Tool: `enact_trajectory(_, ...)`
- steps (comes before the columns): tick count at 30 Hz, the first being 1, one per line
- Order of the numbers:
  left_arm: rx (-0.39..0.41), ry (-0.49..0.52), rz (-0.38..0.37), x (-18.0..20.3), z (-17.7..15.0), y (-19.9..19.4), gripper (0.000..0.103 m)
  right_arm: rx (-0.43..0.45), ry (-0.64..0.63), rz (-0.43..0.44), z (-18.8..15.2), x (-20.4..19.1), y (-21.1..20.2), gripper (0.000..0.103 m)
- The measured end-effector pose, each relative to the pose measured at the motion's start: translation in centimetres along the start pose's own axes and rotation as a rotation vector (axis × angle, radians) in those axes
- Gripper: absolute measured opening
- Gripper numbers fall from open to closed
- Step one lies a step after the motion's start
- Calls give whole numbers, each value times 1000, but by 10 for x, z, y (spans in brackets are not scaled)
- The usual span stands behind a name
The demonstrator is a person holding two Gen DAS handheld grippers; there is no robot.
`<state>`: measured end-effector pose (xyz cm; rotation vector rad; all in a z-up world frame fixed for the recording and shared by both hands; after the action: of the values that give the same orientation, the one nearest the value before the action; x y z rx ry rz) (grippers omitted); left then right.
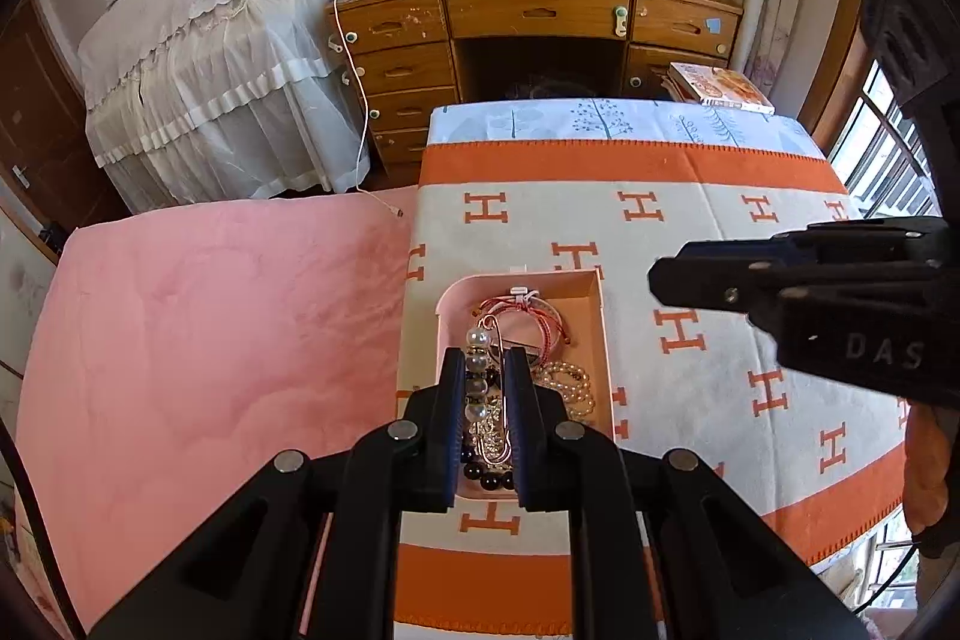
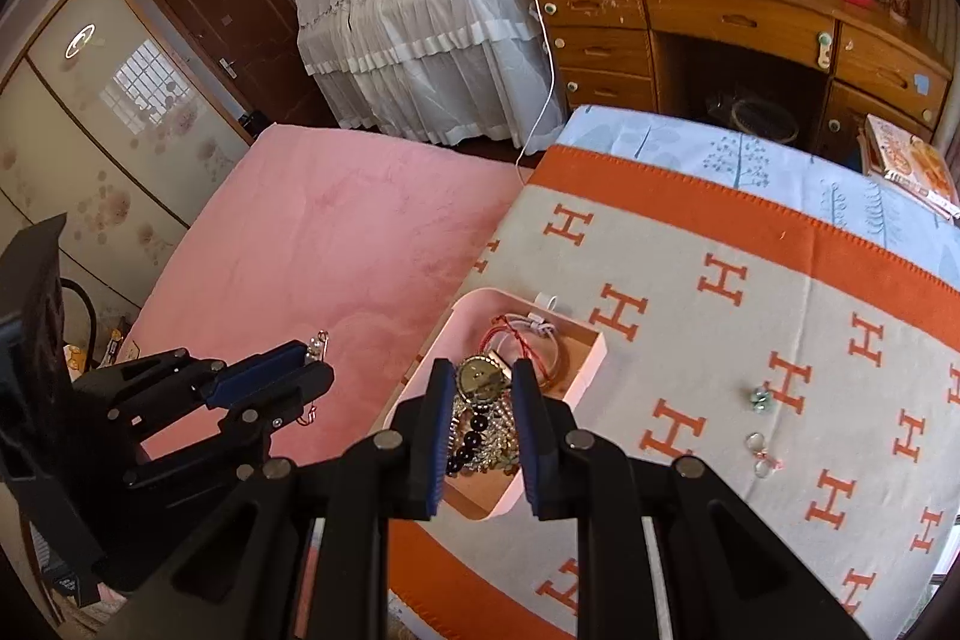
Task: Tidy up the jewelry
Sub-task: 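Lower the pin into the box with left tool while right tool releases earring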
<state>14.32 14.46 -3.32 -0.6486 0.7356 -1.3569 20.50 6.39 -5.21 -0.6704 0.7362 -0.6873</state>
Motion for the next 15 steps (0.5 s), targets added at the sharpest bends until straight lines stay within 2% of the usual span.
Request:
enact_trajectory(4, -72, 5, -7, 4, -18, 38, 11, -108, 28, 4, -26, 8, 49, 20)
enact_trajectory(8, -128, 1, -9, 5, -30, 69, 11, -201, 46, 4, -46, 15, 81, 20)
enact_trajectory(12, -175, -13, -13, 2, -37, 91, 12, -224, 31, 4, -50, 15, 92, 21)
enact_trajectory(15, -187, -29, -5, -3, -38, 103, 22, -216, 35, 10, -47, 17, 92, 24)
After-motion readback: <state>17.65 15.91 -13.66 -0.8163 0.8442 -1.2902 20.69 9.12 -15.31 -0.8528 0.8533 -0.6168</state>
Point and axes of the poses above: each gripper's, at about its wrist camera, not at the fingertips, and y roughly the way its jaws point, x to its right, z to its top, the point moved 9 cm from there along y, roughly the way its jaws point, and after that the axes turned 7 degrees about x, right-handed, at the moved point
